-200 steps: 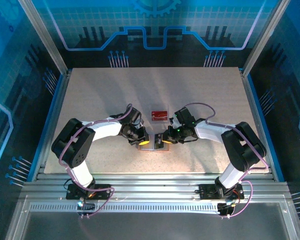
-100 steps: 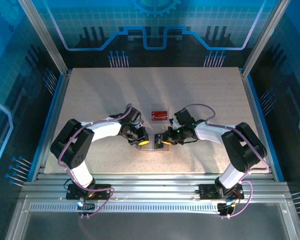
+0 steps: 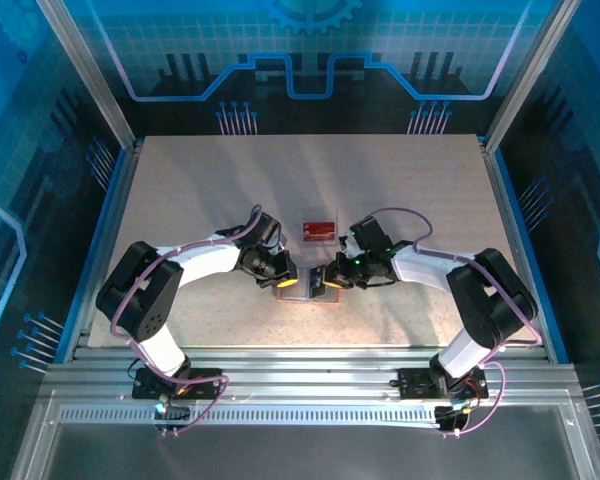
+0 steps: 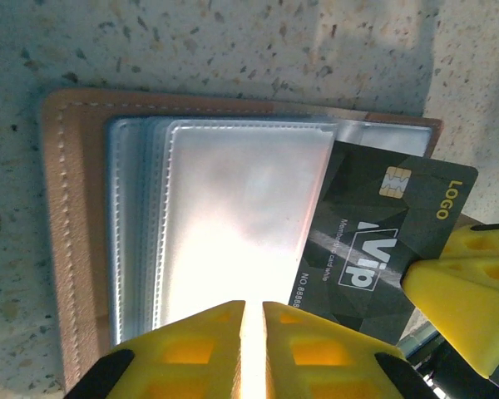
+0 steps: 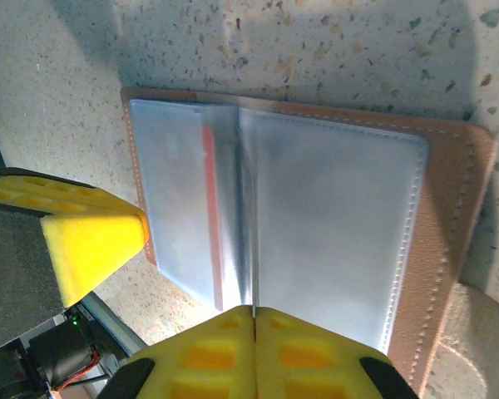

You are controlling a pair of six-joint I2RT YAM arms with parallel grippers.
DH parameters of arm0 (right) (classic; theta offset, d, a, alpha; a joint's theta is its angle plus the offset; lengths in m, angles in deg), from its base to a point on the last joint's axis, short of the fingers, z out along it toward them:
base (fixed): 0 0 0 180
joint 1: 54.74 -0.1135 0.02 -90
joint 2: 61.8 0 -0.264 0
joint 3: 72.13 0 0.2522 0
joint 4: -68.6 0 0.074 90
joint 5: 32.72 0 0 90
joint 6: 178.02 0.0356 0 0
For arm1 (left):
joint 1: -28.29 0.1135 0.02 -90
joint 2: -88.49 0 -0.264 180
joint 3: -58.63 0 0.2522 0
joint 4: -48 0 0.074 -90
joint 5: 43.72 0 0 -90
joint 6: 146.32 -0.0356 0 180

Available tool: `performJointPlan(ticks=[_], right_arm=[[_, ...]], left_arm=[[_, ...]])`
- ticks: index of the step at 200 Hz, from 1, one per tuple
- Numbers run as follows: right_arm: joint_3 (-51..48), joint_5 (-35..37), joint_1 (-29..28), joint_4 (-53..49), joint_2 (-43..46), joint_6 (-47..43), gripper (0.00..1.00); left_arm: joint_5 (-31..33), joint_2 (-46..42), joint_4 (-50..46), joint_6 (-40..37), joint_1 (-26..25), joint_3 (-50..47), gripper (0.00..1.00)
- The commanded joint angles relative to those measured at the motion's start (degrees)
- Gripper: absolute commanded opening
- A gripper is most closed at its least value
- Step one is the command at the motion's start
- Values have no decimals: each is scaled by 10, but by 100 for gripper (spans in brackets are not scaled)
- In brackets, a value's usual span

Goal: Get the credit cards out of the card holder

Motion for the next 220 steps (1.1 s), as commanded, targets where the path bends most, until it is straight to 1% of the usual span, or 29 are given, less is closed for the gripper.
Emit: performJointPlan(ticks=[1,22,37,50,63,93,114,145,185,220], right_arm=[[9,8,-5,-41,24,-18,6],[36,34,-6,-104,35,-57,4],[54,59,-6,-155,42,-99,2],[89,76,-5,-194,46,-140,1],[112,85,-6,-227,48,-186,0],[168,92,-11,-299,46,-296,0],[201,115,-17,-339,46,-374,0],[235,164,-21,-379,45,-491,0],[279,182,-23,-407,38,-655,0],[345,200,-23,-483,-15,-795,0]], left_arm=[[8,-25,-8,15,5,-5,15],[18,-38,-5,16,12,-14,16],[20,-44,-2,17,18,-21,16],[19,-47,-3,16,23,-25,16],[19,-49,-4,14,27,-27,17],[34,-55,-9,12,33,-36,22],[32,-51,-10,9,34,-39,27],[19,-39,-9,6,34,-42,31],[20,-44,-14,3,34,-47,32],[22,-54,-14,7,34,-51,33]])
